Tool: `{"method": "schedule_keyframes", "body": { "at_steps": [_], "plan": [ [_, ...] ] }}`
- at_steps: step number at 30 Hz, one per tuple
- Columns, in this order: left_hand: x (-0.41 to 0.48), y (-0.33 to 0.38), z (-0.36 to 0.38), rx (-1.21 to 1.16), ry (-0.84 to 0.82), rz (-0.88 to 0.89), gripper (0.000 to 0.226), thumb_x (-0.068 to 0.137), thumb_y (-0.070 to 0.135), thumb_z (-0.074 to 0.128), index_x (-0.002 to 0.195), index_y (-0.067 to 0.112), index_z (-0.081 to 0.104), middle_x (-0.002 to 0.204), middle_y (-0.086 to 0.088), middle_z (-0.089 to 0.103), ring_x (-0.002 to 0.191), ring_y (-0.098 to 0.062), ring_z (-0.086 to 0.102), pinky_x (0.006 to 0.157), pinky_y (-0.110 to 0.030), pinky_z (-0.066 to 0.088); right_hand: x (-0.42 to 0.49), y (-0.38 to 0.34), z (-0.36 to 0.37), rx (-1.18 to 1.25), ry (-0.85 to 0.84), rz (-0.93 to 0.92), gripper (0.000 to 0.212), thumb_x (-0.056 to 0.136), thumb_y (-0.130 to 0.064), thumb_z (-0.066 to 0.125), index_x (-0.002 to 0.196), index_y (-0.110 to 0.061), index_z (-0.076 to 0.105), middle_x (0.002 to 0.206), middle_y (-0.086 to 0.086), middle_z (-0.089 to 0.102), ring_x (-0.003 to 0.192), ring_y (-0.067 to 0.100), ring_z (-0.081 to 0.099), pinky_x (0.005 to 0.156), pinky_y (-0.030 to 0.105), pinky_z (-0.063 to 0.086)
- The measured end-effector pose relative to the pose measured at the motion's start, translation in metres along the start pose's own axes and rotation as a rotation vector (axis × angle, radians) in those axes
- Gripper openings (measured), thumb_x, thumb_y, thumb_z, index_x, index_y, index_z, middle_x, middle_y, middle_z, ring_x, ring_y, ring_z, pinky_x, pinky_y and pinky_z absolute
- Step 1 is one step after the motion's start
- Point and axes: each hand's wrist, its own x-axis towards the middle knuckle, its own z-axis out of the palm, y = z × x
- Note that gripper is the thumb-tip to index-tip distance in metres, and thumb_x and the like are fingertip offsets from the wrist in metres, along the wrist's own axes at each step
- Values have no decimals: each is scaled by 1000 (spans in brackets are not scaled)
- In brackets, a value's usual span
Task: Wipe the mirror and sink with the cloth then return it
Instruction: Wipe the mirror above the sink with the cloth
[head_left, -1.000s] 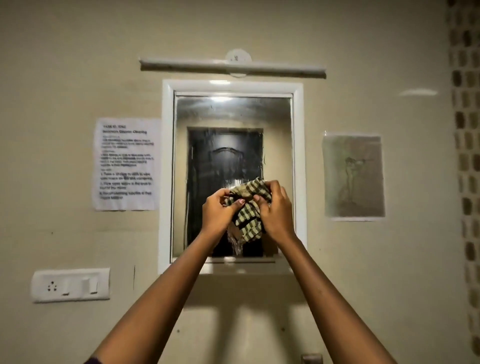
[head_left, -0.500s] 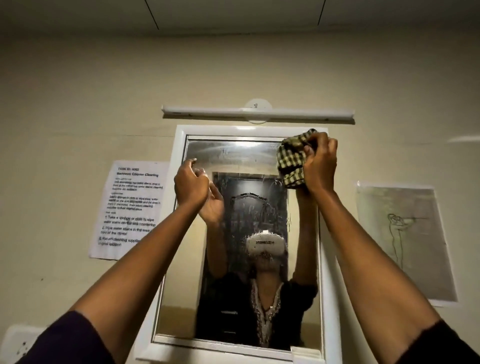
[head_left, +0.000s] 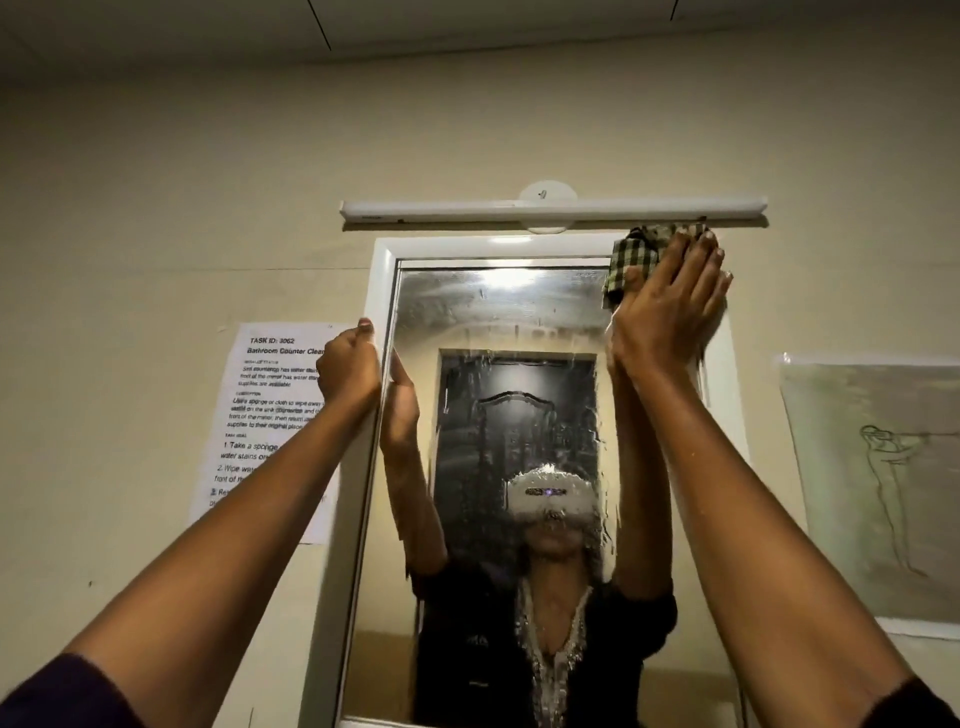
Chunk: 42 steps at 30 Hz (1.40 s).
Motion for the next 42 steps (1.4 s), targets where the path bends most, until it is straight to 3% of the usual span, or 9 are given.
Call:
{"method": "schedule_keyframes", "body": {
  "at_steps": [4, 9, 13, 19, 22, 24, 28, 36, 42],
  "plan": [
    [5, 1, -10, -63, -40, -79, 51, 97, 46, 30, 87, 9, 62, 80, -8, 59, 91, -30, 57, 81, -35, 42, -4, -40, 11, 19, -44, 80, 63, 96, -38, 30, 149, -7, 15, 156, 22, 15, 143, 37, 14, 119, 47, 9],
    [15, -8, -22, -223, -215, -105, 76, 87, 68, 21, 104, 11, 68, 107, -13, 70, 98, -33, 65, 96, -49, 50, -23, -114, 32, 51, -167, -137, 61, 95, -42, 33, 149, -18, 16, 156, 19, 15, 142, 36, 16, 119, 47, 13],
    [18, -12, -27, -322, -302, -137, 92, 78, 78, 16, 119, 10, 62, 107, -7, 68, 98, -26, 63, 95, -45, 48, -57, -179, 44, 106, -304, -286, 61, 93, -50, 37, 147, -27, 19, 156, 18, 13, 143, 36, 13, 118, 47, 14],
    [15, -23, -28, -462, -229, -217, 70, 88, 67, 21, 107, 11, 57, 81, -2, 60, 69, -12, 53, 63, -22, 42, -103, -215, 49, 164, -430, -455, 51, 91, -33, 49, 141, -33, 36, 156, 13, 17, 143, 34, 13, 118, 44, 12],
    [6, -31, -20, -341, -175, -214, 69, 88, 65, 25, 104, 11, 65, 93, -9, 68, 85, -25, 63, 79, -36, 51, -102, -199, 45, 142, -442, -561, 50, 93, -36, 46, 142, -33, 35, 156, 12, 18, 143, 32, 15, 118, 43, 9],
    [-4, -30, -14, -226, -93, -165, 48, 94, 47, 34, 89, 11, 66, 91, -13, 65, 92, -29, 58, 83, -33, 44, -97, -179, 41, 120, -440, -588, 51, 94, -37, 44, 144, -33, 30, 157, 12, 17, 145, 30, 13, 119, 42, 1],
    [-15, -30, -6, -215, -2, -132, 32, 94, 12, 42, 117, 10, 64, 124, -13, 63, 114, -29, 57, 92, -26, 42, -74, -125, 24, 96, -334, -437, 50, 90, -33, 50, 139, -35, 37, 155, 8, 23, 143, 27, 17, 116, 40, -6],
    [-10, -34, -10, -247, -29, -126, 31, 94, 15, 49, 123, 11, 61, 131, -7, 61, 118, -20, 56, 89, -16, 37, -56, 15, -33, -125, -169, 24, 53, 95, -36, 41, 145, -29, 26, 156, 12, 20, 145, 32, 10, 118, 50, -1],
    [-3, -42, -15, -282, -113, -125, 30, 91, 17, 52, 119, 15, 64, 125, -5, 65, 113, -23, 61, 99, -27, 47, -102, -3, -26, -106, -68, 272, 51, 96, -33, 41, 145, -26, 30, 157, 13, 17, 145, 34, 12, 119, 48, 8]
  ]
}}
